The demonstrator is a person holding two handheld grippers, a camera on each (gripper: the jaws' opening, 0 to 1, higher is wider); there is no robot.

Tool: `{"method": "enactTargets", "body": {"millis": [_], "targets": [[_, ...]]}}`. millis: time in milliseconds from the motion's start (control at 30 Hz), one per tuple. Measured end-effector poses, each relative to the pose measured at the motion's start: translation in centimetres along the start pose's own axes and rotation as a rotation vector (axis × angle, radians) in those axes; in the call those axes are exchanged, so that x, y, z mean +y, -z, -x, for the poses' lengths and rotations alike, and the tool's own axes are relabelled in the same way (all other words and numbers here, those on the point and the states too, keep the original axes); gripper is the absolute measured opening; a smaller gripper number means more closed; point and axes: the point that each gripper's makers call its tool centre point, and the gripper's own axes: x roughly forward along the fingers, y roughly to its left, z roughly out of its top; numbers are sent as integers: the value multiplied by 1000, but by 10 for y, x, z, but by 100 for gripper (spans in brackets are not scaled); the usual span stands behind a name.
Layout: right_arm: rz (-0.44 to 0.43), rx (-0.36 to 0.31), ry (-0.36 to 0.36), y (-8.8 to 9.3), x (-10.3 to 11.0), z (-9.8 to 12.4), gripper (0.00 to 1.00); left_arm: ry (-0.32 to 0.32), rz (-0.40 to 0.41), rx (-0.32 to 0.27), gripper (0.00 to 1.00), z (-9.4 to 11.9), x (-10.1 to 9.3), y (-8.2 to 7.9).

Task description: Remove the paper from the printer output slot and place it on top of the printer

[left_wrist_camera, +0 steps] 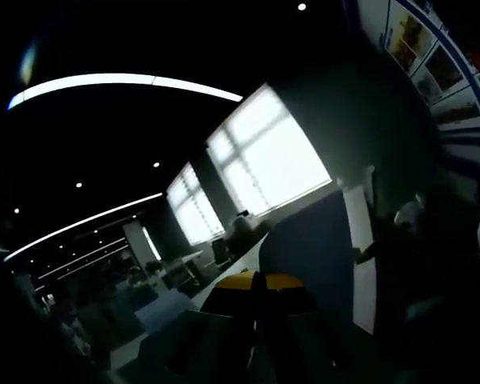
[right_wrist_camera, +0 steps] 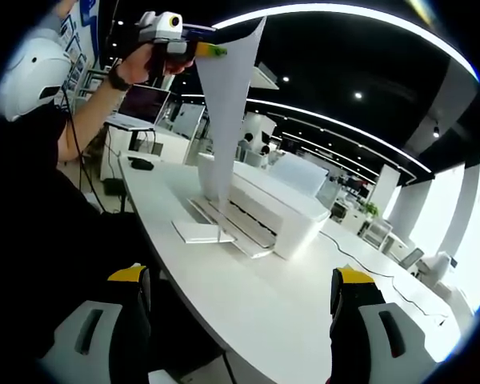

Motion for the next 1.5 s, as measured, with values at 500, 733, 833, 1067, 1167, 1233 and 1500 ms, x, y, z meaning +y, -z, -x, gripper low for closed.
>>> {"method": "enactTargets", "body": {"millis": [500,733,833,1067,1167,1233,1500], "targets": [[-3,0,0,2,-1,0,88,-6,1,10,6,-3,5,2],[-3,1,1,2,-1,1,88,-10,2,13,6,-4,8,2],[-3,1,2,2,-1,0,88,-11,3,15,6,-4,9,3],[3,-4,0,-3,2,-1,88,-19,2,19,6,-3,14,2],[5,-5,1,-4,2,-1,88,-20,0,20,6,-3,15,1],[4,-3,3,-3,2,0,88,-20,0,21,6,-4,15,1],[3,-4,4,-3,0,0,88,-21,7,26,6,-6,19,4]]}}
